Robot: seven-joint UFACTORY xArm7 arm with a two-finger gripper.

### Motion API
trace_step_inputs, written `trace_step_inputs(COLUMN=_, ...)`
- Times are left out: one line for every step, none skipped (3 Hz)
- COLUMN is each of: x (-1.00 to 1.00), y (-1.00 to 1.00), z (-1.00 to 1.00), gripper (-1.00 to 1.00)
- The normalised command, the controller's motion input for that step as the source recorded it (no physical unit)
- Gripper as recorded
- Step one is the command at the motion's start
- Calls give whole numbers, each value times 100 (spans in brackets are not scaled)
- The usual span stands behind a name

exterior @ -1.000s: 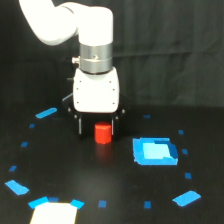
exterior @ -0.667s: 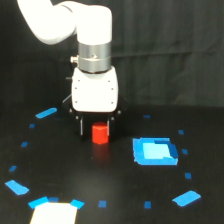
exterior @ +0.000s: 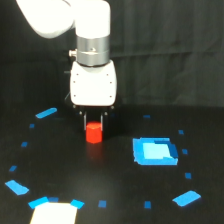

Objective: Pick up the red object from the table

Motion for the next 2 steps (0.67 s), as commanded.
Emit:
trace_step_inputs(x=0, y=2, z=100, gripper=-90)
trace_step_inputs(x=27, y=79, z=98, gripper=-44)
